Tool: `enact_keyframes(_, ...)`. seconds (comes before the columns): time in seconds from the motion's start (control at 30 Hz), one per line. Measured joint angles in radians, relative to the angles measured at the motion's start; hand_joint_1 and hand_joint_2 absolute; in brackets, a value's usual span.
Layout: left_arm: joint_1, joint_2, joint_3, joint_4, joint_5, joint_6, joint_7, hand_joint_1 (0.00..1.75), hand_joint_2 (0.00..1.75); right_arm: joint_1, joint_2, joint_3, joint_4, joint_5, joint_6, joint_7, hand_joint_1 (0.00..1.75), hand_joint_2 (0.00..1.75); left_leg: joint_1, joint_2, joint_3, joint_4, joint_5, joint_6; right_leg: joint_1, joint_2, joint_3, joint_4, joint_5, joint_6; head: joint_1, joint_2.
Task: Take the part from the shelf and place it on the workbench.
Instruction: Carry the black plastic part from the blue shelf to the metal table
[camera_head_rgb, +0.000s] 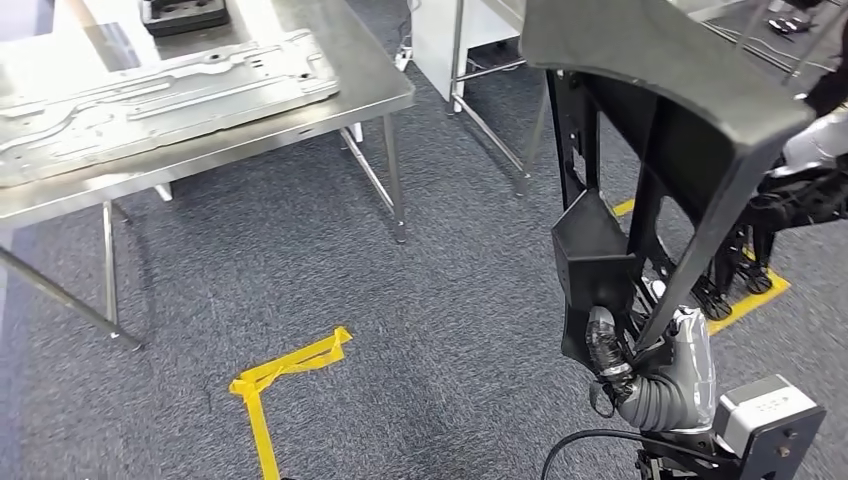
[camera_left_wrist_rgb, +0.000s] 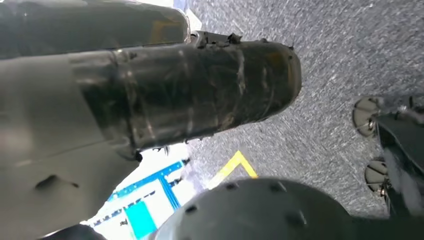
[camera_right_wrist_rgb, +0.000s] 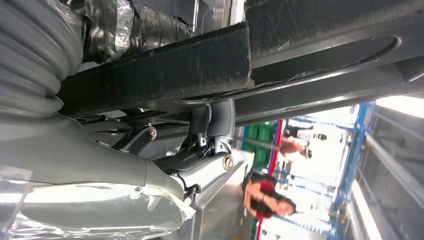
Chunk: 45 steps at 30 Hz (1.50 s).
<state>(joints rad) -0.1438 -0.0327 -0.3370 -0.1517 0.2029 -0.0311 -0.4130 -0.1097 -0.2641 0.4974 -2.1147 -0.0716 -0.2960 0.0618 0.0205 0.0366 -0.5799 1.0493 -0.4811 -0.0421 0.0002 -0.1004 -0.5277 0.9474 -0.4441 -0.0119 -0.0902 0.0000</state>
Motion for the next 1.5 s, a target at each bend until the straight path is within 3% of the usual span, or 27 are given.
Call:
enact_keyframes(0.07,-0.003,0.000,0.000,0.000,-0.001,0.000,0.000,0.00,0.00,-0.001,0.000,0.000,0.000,0.000,0.000,0.000,1.75,1.75,-0.003,0.018,0.033,-0.061,0.015,0.017,0.002,-0.018,-0.003,0.015,-0.008,0.013,0.002,0.000)
enact_keyframes(0.17,-0.003,0.000,0.000,0.000,-0.001,0.000,0.001,0.00,0.00,-0.002,0.000,0.000,-0.001,0.000,0.000,0.000,1.75,1.75,-0.005,-0.012,0.023,-0.060,0.022,0.045,0.000,-0.033,-0.003,0.021,-0.012,0.027,0.005,0.000)
enact_keyframes(0.23,-0.002,-0.005,0.000,0.000,-0.001,0.000,0.001,0.00,0.00,-0.002,0.000,0.000,-0.001,0.000,0.000,0.000,1.75,1.75,-0.001,-0.033,0.018,-0.063,0.029,0.057,-0.005,0.012,-0.024,0.067,-0.048,0.039,0.006,0.000)
enact_keyframes(0.3,-0.004,-0.012,0.000,0.000,-0.001,0.001,0.000,0.00,0.00,-0.001,-0.001,-0.001,-0.002,0.000,0.000,0.000,1.75,1.75,-0.001,-0.057,0.011,-0.063,0.036,0.064,-0.009,0.070,-0.080,0.196,-0.118,0.045,0.008,0.000)
enact_keyframes(0.37,-0.005,-0.015,0.000,0.000,-0.001,0.001,0.000,0.00,0.00,0.003,-0.002,-0.001,-0.002,0.000,0.000,0.000,1.75,1.75,-0.003,-0.085,0.004,-0.062,0.041,0.067,-0.011,0.087,-0.132,0.310,-0.156,0.043,0.008,0.000)
enact_keyframes(0.4,-0.005,-0.016,0.000,0.000,-0.001,0.001,0.000,0.00,0.00,0.004,-0.002,-0.001,-0.002,0.000,0.000,0.000,1.75,1.75,-0.005,-0.100,0.001,-0.062,0.044,0.067,-0.011,0.090,-0.135,0.317,-0.147,0.039,0.008,0.000)
enact_keyframes(0.47,-0.004,-0.017,0.000,0.000,-0.001,0.000,0.000,0.00,0.00,0.005,-0.002,-0.001,-0.003,0.000,0.000,0.000,1.75,1.75,-0.006,-0.131,0.000,-0.062,0.049,0.064,-0.009,0.109,-0.087,0.216,-0.083,0.024,0.008,0.000)
enact_keyframes(0.53,-0.005,-0.017,0.000,0.000,-0.001,0.000,0.000,0.00,0.00,0.003,-0.002,-0.001,-0.003,0.000,0.000,0.000,1.75,1.75,-0.006,-0.158,-0.005,-0.063,0.056,0.057,-0.008,0.152,-0.023,0.081,-0.034,0.005,0.008,0.000)
enact_keyframes(0.6,-0.005,-0.019,0.000,0.000,-0.001,-0.001,0.000,0.00,0.00,0.001,-0.002,-0.002,-0.004,0.000,0.000,0.000,1.75,1.75,-0.001,-0.181,-0.016,-0.064,0.065,0.045,-0.005,0.171,-0.002,0.026,-0.028,-0.003,0.009,0.000)
enact_keyframes(0.63,-0.004,-0.020,0.000,0.000,-0.001,-0.001,0.000,0.00,0.00,0.001,-0.002,-0.002,-0.005,0.000,0.000,0.000,1.75,1.75,0.002,-0.193,-0.021,-0.068,0.069,0.038,-0.004,0.162,0.000,0.018,-0.025,-0.003,0.011,0.000)
enact_keyframes(0.67,-0.003,-0.021,0.000,0.000,-0.001,0.000,0.000,0.00,0.00,0.000,-0.002,-0.001,-0.005,0.000,0.000,0.000,1.75,1.75,0.003,-0.194,-0.024,-0.070,0.072,0.032,-0.005,0.149,0.004,0.009,-0.020,-0.002,0.011,0.000)
enact_keyframes(0.7,-0.001,-0.021,0.000,0.000,-0.001,0.000,0.000,0.00,0.00,-0.001,-0.002,-0.001,-0.005,0.000,0.000,0.000,1.75,1.75,0.001,-0.174,-0.028,-0.064,0.066,0.027,-0.007,0.137,0.010,-0.004,-0.012,-0.003,0.010,0.000)
enact_keyframes(0.73,0.001,-0.020,0.000,0.000,-0.001,0.000,0.000,0.00,0.00,-0.001,-0.001,-0.001,-0.006,0.000,0.000,0.000,1.75,1.75,-0.002,-0.142,-0.038,-0.041,0.047,0.023,-0.009,0.123,0.015,-0.017,-0.004,-0.004,0.008,0.000)
enact_keyframes(0.8,0.000,-0.016,0.000,0.000,-0.001,0.000,0.001,0.00,0.00,-0.001,-0.001,-0.001,-0.006,-0.001,0.000,0.000,1.75,1.75,-0.006,-0.071,-0.084,0.066,-0.020,0.017,-0.009,0.094,0.019,-0.028,0.004,-0.007,0.003,0.000)
enact_keyframes(0.87,-0.001,-0.007,0.000,0.000,-0.001,-0.001,0.002,0.00,0.00,0.002,-0.001,-0.001,-0.005,-0.002,0.001,0.000,1.75,1.75,-0.005,-0.051,-0.132,0.182,-0.069,0.009,-0.009,0.062,0.015,-0.024,0.005,-0.008,0.002,0.000)
enact_keyframes(0.9,-0.001,-0.003,0.000,0.000,-0.002,-0.001,0.003,0.00,0.00,0.003,-0.001,0.000,-0.005,-0.003,0.002,0.000,1.75,1.75,-0.003,-0.048,-0.135,0.198,-0.069,0.005,-0.010,0.046,0.013,-0.022,0.004,-0.007,0.002,0.000)
enact_keyframes(0.93,-0.001,0.001,-0.001,0.000,-0.002,-0.001,0.003,0.00,0.00,0.004,-0.001,0.000,-0.005,-0.004,0.003,0.000,1.75,1.75,-0.002,-0.044,-0.120,0.178,-0.051,0.001,-0.011,0.031,0.012,-0.019,0.003,-0.006,0.002,0.000)
enact_keyframes(1.0,0.000,0.005,-0.001,0.000,-0.004,-0.001,0.003,0.00,0.00,0.003,-0.001,0.000,-0.005,-0.006,0.003,0.000,1.75,1.75,0.000,-0.010,-0.045,0.052,0.002,-0.005,-0.011,0.005,0.009,-0.007,-0.003,0.004,0.002,0.000)
enact_keyframes(1.07,-0.002,0.006,-0.001,0.000,-0.006,-0.001,0.002,0.00,0.00,0.003,-0.001,-0.001,-0.005,-0.008,0.003,0.001,1.75,1.75,-0.002,0.021,0.010,-0.045,0.030,0.007,-0.007,-0.016,0.006,0.010,-0.014,0.017,0.003,0.000)
enact_keyframes(1.1,-0.004,0.006,-0.002,0.000,-0.007,-0.001,0.002,0.00,0.00,0.002,-0.001,-0.001,-0.006,-0.009,0.003,0.001,1.75,1.75,-0.004,0.024,0.015,-0.060,0.032,0.017,-0.005,-0.026,0.005,0.016,-0.017,0.023,0.005,0.000)
enact_keyframes(1.17,-0.003,0.006,-0.001,0.000,-0.007,-0.001,0.002,0.00,0.00,0.002,0.000,-0.001,-0.006,-0.009,0.003,0.001,1.75,1.75,-0.005,-0.001,0.007,-0.059,0.038,0.036,-0.006,-0.045,0.006,0.017,-0.018,0.031,0.008,0.000)
enact_keyframes(1.2,-0.002,0.005,-0.001,0.000,-0.007,-0.001,0.001,0.00,0.00,0.001,-0.001,-0.001,-0.006,-0.009,0.003,0.001,1.75,1.75,-0.003,-0.012,0.004,-0.060,0.042,0.043,-0.007,-0.037,0.004,0.020,-0.023,0.038,0.008,0.000)
enact_keyframes(1.27,-0.001,-0.001,-0.001,0.000,-0.007,0.000,0.001,0.00,0.00,0.000,-0.001,-0.002,-0.006,-0.009,0.003,0.001,1.75,1.75,0.001,-0.033,-0.001,-0.062,0.051,0.055,-0.011,0.019,-0.023,0.075,-0.067,0.049,0.010,0.000)
enact_keyframes(1.33,-0.001,-0.011,-0.001,0.000,-0.007,0.001,0.001,0.00,0.00,0.003,-0.002,-0.002,-0.007,-0.010,0.003,0.001,1.75,1.75,0.002,-0.057,-0.011,-0.062,0.059,0.063,-0.014,0.077,-0.085,0.210,-0.139,0.054,0.012,0.000)
enact_keyframes(1.4,-0.002,-0.017,-0.001,0.000,-0.007,0.001,0.001,0.00,0.00,0.007,-0.003,-0.003,-0.006,-0.010,0.003,0.002,1.75,1.75,0.000,-0.086,-0.022,-0.062,0.067,0.064,-0.015,0.091,-0.134,0.317,-0.173,0.051,0.011,0.000)
enact_keyframes(1.43,-0.002,-0.019,-0.001,0.000,-0.007,0.001,0.001,0.00,0.00,0.009,-0.003,-0.003,-0.006,-0.011,0.003,0.003,1.75,1.75,-0.001,-0.101,-0.026,-0.062,0.071,0.063,-0.015,0.093,-0.134,0.320,-0.163,0.047,0.012,0.000)
enact_keyframes(1.5,-0.001,-0.020,-0.001,0.000,-0.007,0.000,0.001,0.00,0.00,0.010,-0.003,-0.003,-0.006,-0.012,0.003,0.004,1.75,1.75,-0.003,-0.132,-0.031,-0.062,0.079,0.059,-0.014,0.112,-0.075,0.206,-0.099,0.031,0.012,0.000)
